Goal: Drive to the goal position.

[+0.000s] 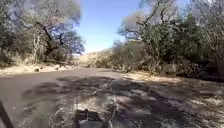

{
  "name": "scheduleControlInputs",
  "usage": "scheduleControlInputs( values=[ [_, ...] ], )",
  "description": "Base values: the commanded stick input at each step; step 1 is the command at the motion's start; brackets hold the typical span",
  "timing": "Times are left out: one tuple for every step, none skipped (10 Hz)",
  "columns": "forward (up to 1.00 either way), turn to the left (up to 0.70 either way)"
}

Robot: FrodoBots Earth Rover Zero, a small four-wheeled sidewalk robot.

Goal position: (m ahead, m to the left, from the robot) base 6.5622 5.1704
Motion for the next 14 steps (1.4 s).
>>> scheduleControlInputs(
  values=[
    [1.0, 0.03],
    [1.0, 0.0],
    [1.0, 0.0],
    [1.0, 0.0],
    [1.0, 0.0],
    [1.0, 0.0],
    [1.0, 0.0],
    [1.0, 0.0],
    [1.0, 0.0],
    [1.0, 0.0],
    [1.0, 0.0],
    [1.0, 0.0],
    [1.0, 0.0],
    [1.0, 0.0]
  ],
)
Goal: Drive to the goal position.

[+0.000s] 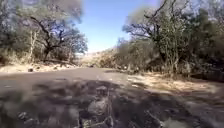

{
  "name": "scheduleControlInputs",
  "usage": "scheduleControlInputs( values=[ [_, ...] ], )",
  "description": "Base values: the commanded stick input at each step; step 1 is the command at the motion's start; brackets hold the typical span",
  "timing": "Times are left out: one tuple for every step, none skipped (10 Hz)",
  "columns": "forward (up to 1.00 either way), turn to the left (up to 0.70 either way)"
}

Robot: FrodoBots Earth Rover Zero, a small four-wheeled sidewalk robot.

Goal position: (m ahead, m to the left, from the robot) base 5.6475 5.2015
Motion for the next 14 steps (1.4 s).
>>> scheduleControlInputs(
  values=[
    [1.0, 0.0],
    [1.0, 0.0],
    [1.0, 0.0],
    [1.0, 0.0],
    [1.0, 0.0],
    [1.0, 0.0],
    [1.0, 0.0],
    [1.0, 0.0],
    [1.0, 0.0],
    [1.0, 0.0],
    [1.0, 0.0],
    [1.0, 0.0],
    [1.0, 0.0],
    [1.0, 0.0]
  ],
)
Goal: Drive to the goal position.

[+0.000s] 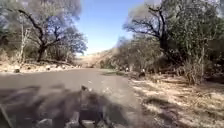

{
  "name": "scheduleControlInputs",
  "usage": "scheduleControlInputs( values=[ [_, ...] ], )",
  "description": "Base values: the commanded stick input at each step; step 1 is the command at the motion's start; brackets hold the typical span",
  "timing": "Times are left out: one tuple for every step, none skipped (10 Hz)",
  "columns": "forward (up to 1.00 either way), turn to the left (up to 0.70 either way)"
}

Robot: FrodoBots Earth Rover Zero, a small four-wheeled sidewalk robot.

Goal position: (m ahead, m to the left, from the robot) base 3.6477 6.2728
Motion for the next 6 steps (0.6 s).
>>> scheduleControlInputs(
  values=[
    [1.0, 0.0],
    [1.0, 0.0],
    [1.0, 0.0],
    [1.0, 0.0],
    [1.0, 0.0],
    [1.0, 0.0]
  ],
)
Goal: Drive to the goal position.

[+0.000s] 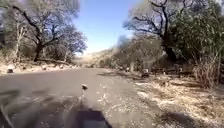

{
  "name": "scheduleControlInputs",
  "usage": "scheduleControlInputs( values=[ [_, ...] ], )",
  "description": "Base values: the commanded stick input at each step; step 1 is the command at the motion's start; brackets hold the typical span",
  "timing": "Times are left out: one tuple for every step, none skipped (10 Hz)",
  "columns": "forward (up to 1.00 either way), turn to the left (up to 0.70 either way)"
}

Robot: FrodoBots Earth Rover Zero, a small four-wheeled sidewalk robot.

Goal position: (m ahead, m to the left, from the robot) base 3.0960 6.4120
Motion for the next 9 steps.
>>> scheduleControlInputs(
  values=[
    [1.0, 0.0],
    [1.0, 0.06],
    [1.0, 0.17],
    [1.0, 0.26],
    [1.0, 0.16],
    [1.0, 0.05],
    [1.0, 0.0],
    [1.0, 0.0],
    [1.0, 0.0]
  ],
)
